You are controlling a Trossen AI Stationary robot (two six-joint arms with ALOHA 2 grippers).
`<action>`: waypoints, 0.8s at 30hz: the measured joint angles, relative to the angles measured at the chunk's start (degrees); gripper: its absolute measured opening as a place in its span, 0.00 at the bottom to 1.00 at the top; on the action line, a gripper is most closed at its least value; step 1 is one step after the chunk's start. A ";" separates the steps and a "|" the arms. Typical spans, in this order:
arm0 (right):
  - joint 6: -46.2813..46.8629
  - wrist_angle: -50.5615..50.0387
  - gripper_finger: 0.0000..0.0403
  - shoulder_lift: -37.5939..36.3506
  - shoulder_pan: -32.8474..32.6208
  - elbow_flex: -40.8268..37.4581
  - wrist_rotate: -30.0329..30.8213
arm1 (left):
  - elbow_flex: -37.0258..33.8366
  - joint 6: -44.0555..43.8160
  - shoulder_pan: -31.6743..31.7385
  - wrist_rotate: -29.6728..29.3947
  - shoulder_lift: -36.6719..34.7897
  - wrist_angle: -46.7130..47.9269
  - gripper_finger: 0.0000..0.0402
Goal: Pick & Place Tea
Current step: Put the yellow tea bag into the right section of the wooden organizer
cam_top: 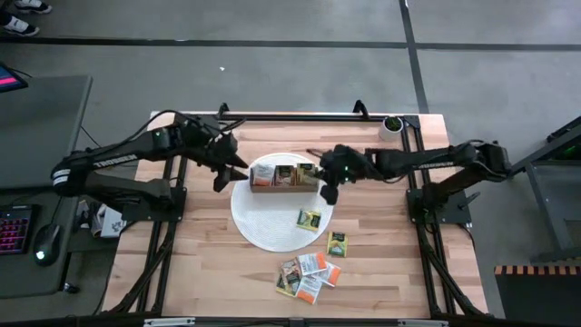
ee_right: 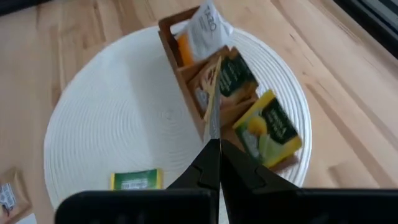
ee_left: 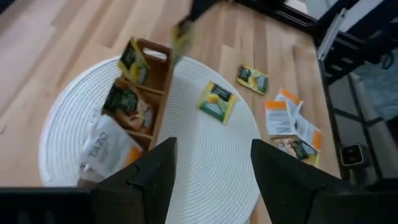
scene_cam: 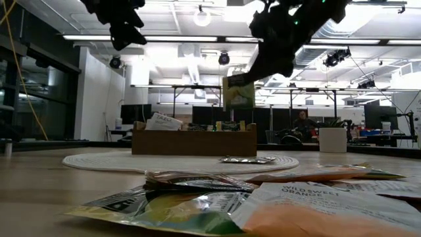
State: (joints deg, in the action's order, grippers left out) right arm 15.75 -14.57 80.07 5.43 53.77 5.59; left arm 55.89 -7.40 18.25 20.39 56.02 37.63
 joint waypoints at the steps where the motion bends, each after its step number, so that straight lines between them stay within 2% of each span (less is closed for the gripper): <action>1: -1.28 0.69 0.00 0.00 1.13 -0.12 -1.58 | -0.42 -0.29 -0.01 0.94 0.00 -0.68 0.51; 3: -3.66 1.65 0.00 0.29 3.35 -0.27 -4.37 | -1.21 -0.51 0.13 3.24 -0.06 -2.11 0.51; 11: -9.41 2.91 0.00 0.59 9.66 -0.31 -10.85 | -2.48 -2.94 0.10 3.26 -0.03 -5.10 0.51; 18: -11.72 6.59 0.00 4.38 11.58 -0.31 -15.05 | -2.50 -4.03 0.10 3.05 0.00 -6.16 0.51; 24: -13.37 7.34 0.00 8.61 11.89 -0.31 -15.36 | -2.50 -5.99 0.10 1.77 0.16 -8.00 0.51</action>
State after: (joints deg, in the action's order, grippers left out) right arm 2.38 -7.23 88.68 17.33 53.45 -9.77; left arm 53.39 -13.39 18.35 22.16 56.18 29.64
